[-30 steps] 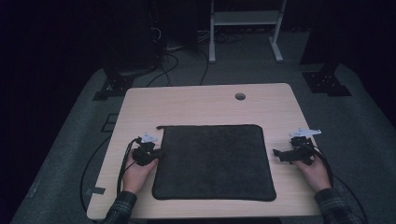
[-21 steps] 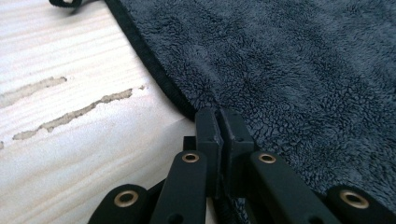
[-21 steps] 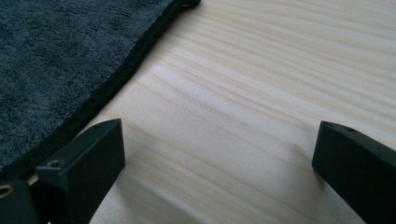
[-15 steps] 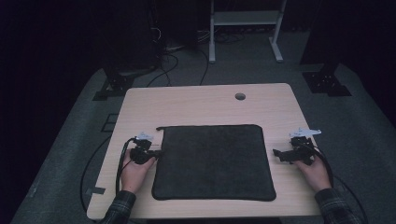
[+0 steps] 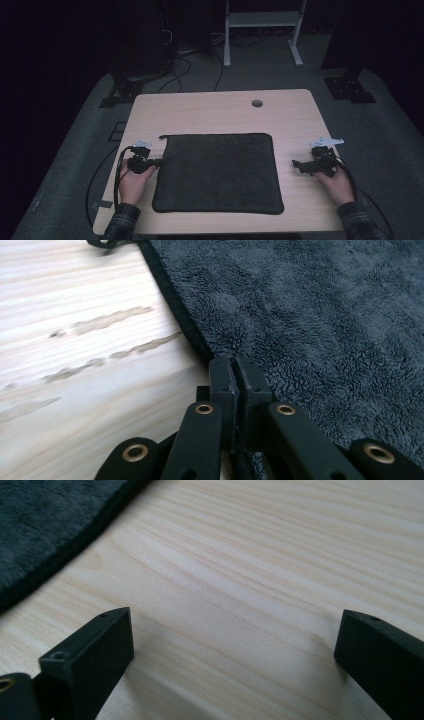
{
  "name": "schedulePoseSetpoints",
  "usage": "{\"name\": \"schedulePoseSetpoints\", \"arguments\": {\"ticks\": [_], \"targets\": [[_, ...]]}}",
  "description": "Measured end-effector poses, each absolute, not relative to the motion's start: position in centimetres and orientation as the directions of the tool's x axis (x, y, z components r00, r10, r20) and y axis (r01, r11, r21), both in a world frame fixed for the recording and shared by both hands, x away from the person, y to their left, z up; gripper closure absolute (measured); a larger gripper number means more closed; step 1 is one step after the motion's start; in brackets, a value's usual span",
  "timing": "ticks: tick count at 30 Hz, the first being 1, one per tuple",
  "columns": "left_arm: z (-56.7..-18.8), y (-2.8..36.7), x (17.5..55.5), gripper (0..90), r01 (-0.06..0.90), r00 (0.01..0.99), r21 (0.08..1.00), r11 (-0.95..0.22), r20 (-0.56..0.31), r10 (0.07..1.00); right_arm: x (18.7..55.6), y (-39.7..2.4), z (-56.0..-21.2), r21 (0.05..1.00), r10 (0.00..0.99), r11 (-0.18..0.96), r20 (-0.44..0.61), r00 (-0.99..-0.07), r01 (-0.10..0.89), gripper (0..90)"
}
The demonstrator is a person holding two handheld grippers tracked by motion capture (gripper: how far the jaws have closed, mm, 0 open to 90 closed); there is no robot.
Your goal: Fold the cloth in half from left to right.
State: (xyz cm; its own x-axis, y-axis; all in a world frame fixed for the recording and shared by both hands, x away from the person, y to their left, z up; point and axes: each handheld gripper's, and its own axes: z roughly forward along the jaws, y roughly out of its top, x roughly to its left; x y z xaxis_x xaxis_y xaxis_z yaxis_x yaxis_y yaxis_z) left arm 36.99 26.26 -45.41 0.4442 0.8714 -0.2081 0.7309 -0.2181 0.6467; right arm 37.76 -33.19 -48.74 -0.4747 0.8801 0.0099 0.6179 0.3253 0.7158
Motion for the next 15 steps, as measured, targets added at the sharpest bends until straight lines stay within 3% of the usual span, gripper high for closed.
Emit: {"name": "schedulePoseSetpoints", "arguments": {"ticks": [7,15], "targets": [[-44.9,27.6,36.9,87.5,0.732,0.416,0.655,-0.187,-0.212,0.884,37.8,-33.2,-48.7,0.716,0.880,0.325,0.010,-0.475,0.618,1.7],[-43.7,27.0,36.4,87.3,0.690,0.461,0.708,-0.154,-0.265,0.847,37.8,-33.2,-48.7,0.716,0.880,0.326,0.010,-0.475,0.618,1.7]]}}
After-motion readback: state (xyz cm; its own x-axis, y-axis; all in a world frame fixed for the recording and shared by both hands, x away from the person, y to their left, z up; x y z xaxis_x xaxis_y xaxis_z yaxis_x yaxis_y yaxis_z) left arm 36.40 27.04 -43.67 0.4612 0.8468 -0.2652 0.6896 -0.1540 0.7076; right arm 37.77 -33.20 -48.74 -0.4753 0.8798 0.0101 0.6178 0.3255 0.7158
